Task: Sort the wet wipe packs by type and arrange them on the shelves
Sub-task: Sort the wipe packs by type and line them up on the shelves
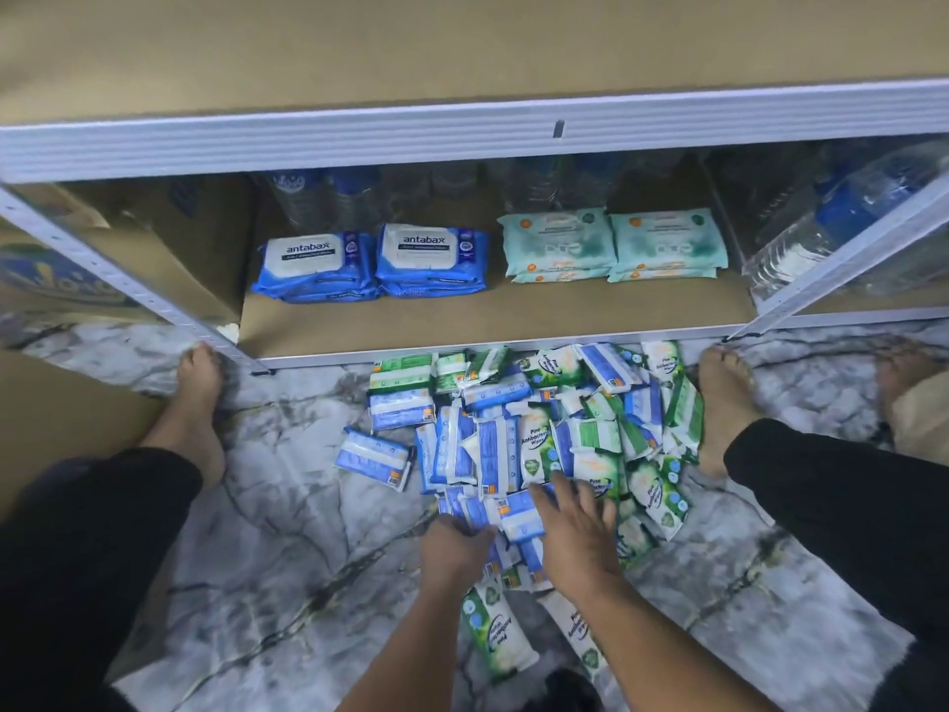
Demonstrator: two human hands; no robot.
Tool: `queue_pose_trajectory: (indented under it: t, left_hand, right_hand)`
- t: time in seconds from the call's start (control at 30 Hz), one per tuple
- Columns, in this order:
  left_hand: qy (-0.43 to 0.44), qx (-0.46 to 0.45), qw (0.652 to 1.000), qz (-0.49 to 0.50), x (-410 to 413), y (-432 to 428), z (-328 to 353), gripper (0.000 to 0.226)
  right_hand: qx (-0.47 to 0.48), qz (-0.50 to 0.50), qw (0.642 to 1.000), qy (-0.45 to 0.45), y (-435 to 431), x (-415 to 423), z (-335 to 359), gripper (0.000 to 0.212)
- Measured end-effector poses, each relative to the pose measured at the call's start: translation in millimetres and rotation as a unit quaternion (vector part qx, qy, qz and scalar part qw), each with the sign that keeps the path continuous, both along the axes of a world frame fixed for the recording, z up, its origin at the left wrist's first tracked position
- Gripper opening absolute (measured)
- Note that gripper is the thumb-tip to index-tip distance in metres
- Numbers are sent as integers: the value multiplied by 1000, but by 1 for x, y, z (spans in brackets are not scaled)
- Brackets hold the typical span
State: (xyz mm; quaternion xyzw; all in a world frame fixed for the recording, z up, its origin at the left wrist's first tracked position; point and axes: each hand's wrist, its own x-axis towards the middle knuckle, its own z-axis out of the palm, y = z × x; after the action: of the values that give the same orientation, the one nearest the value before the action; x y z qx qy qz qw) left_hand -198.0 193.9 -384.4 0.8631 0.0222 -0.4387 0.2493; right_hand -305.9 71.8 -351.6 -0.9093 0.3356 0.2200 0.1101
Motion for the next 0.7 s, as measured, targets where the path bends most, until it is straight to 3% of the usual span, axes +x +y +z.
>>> queue_pose_trajectory:
  t: [0.3, 0.5, 0.7]
  left_hand:
    - [-9, -22, 999, 37, 7, 3, 11, 31]
    - [15, -10, 1000, 9, 0, 4, 13, 47]
    - [32, -36, 998, 41, -1, 5, 9, 34]
  right_hand:
    - [9, -24, 999, -27, -10, -4, 10, 77]
    - [-20, -87, 995, -40, -17, -15, 18, 70]
    - [-27, -134, 990, -35, -18, -21, 11, 72]
